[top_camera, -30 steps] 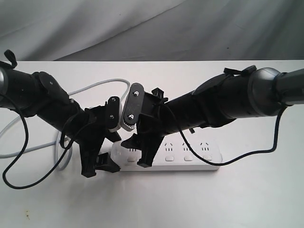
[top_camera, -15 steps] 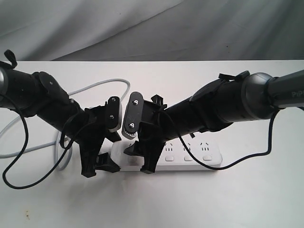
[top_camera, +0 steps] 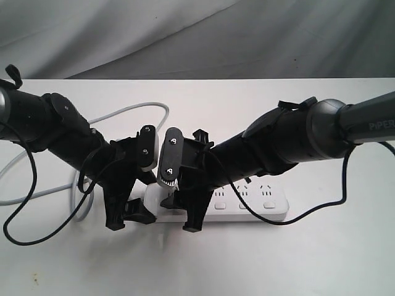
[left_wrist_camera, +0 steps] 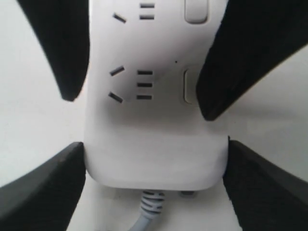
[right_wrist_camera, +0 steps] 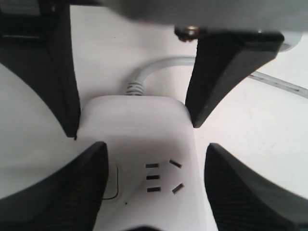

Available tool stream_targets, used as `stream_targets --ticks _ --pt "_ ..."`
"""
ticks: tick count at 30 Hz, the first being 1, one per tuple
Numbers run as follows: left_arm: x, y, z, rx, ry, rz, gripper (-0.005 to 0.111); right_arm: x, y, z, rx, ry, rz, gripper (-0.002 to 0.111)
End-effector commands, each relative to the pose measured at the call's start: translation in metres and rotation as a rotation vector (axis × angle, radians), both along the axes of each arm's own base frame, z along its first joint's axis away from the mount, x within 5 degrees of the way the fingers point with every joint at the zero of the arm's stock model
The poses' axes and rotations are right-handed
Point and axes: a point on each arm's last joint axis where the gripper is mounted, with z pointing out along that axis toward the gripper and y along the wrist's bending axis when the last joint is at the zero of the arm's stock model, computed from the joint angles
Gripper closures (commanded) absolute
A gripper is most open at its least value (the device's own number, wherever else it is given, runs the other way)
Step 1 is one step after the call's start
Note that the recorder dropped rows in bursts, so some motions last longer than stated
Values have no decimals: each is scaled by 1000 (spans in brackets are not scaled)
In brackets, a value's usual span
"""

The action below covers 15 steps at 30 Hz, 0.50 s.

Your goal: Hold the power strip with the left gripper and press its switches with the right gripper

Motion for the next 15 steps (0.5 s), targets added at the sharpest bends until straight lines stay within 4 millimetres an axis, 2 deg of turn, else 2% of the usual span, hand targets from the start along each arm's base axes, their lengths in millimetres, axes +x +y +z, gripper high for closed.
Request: stream_targets --ticks 1,15 --pt "0 -2 0 -3 8 -3 38 -1 1 -3 -10 -2 20 53" --pt "0 -2 0 -3 8 -3 38 1 -2 -8 -58 -25 30 53"
